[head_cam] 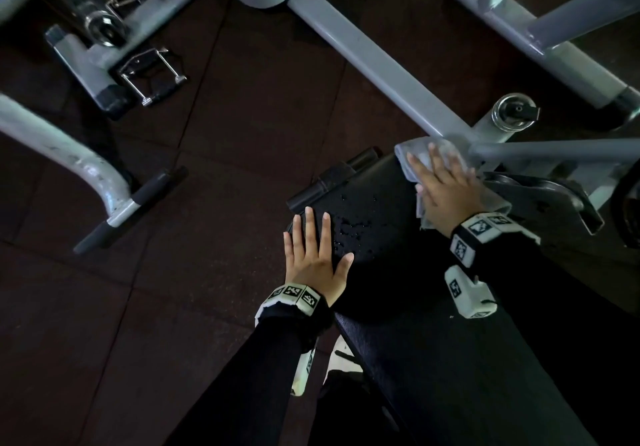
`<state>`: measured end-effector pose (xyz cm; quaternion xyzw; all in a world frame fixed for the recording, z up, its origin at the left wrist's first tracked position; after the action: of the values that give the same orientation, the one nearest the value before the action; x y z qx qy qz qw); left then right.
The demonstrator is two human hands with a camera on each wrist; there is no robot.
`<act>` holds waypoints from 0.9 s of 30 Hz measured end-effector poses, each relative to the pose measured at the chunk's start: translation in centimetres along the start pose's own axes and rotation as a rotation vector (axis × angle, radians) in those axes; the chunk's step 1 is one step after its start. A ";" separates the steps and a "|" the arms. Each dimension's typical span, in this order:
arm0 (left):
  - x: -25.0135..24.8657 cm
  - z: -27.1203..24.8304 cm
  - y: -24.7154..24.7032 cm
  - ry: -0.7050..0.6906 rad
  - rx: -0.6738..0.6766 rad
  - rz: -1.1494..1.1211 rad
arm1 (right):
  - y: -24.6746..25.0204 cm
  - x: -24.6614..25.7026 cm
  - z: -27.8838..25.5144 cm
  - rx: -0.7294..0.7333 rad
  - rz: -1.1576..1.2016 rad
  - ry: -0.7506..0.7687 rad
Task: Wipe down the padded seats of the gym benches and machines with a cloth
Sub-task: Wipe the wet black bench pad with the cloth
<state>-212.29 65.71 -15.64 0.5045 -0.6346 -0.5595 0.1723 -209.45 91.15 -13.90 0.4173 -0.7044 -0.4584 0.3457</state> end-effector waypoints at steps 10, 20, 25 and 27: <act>0.0 0.1 -0.1 0.008 0.018 0.017 | -3.7 0.4 -9.8 0.095 -0.196 0.263; 0.1 0.0 -0.2 0.016 0.048 -0.017 | 0.3 -2.0 -0.7 0.022 0.043 -0.028; 0.0 0.0 -0.2 0.006 0.024 -0.002 | 0.1 2.6 -1.1 0.012 0.008 0.063; -0.1 0.0 0.0 0.008 0.010 -0.015 | -0.3 4.6 -3.1 0.032 0.010 0.131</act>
<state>-212.30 65.78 -15.65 0.5125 -0.6329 -0.5555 0.1680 -208.56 85.80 -12.65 0.4485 -0.6896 -0.4169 0.3867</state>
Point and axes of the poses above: each hand's wrist, its own z-axis towards the middle knuckle, its own y-axis out of the back of the hand, x = y × z, the point moved 5 cm from there along z, towards the middle knuckle, and after that the axes turned 7 degrees about -z, right-handed, at the moved point
